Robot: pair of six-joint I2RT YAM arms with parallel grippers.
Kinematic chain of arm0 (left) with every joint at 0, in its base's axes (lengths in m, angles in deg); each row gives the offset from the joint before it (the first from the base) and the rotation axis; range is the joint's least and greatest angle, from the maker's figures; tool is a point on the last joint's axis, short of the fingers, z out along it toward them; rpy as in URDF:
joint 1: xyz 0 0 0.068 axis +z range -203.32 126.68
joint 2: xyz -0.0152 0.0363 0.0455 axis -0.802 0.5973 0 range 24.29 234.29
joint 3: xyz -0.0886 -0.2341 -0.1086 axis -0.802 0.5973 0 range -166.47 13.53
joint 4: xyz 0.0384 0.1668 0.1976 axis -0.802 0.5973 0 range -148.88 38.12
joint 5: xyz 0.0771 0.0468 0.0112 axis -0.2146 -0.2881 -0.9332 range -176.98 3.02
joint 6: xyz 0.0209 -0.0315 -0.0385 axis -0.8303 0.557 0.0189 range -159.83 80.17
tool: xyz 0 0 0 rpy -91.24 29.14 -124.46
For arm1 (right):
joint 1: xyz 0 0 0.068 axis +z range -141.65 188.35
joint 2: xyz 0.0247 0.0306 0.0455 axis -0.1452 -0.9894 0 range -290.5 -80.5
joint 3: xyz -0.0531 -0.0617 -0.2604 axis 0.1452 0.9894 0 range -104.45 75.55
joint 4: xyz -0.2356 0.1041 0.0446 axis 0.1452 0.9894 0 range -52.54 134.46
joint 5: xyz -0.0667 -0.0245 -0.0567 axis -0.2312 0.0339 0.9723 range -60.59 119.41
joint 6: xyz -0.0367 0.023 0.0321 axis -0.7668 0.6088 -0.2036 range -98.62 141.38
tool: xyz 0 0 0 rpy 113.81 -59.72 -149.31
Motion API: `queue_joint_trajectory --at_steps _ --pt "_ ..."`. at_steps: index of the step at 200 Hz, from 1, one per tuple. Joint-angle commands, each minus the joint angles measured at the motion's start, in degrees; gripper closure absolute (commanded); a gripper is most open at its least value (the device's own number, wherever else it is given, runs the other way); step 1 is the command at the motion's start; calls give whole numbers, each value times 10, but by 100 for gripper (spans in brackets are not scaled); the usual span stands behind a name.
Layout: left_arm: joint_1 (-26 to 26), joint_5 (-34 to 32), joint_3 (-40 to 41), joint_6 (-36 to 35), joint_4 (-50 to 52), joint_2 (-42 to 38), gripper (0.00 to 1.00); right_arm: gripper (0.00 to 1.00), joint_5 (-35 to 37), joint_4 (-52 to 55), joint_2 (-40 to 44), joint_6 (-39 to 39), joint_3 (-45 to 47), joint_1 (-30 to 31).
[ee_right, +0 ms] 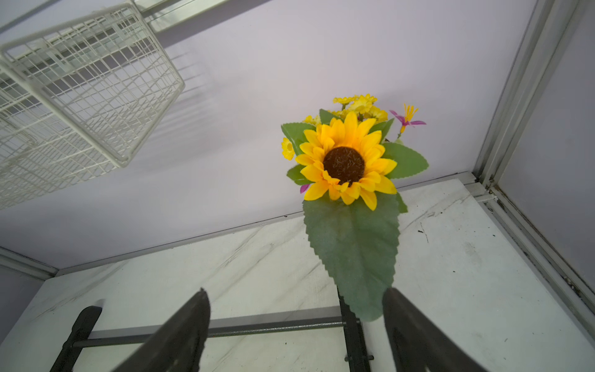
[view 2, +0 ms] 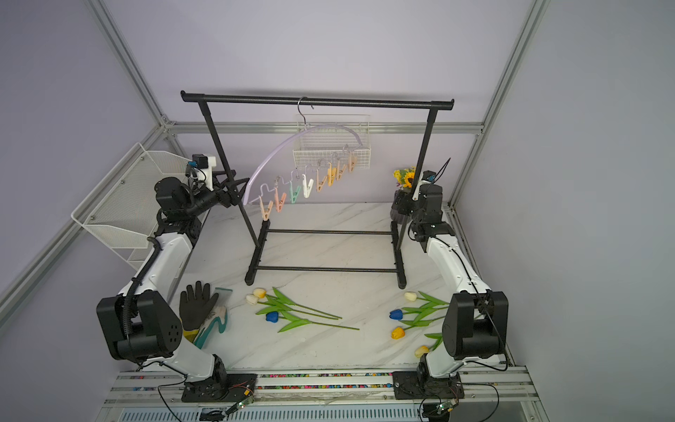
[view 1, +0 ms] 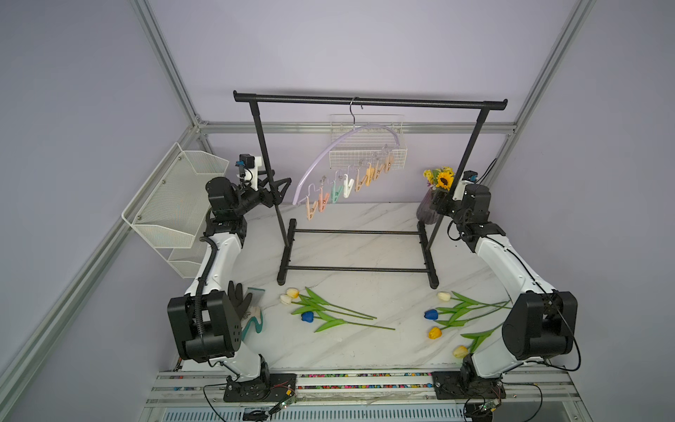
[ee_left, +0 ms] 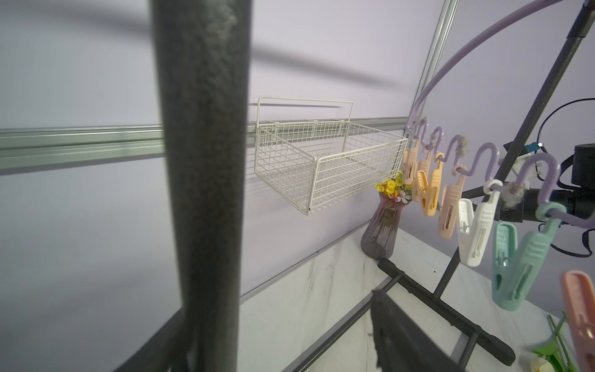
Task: Dry the flowers on a clothes hanger
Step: Adjust the clothesline at the center of the board.
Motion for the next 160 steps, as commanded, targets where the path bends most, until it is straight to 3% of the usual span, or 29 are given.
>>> queue_joint_trajectory --at_steps 1,35,119,160 --pt "7 -24 1 6 -2 -26 18 14 -23 -6 5 2 1 3" --pt "9 -34 8 21 11 -39 18 14 -15 -19 34 2 35 3" --pt "9 -162 21 39 122 -117 9 3 27 92 96 -12 17 3" --pt "9 -143 14 48 113 -115 9 3 44 113 131 -16 20 2"
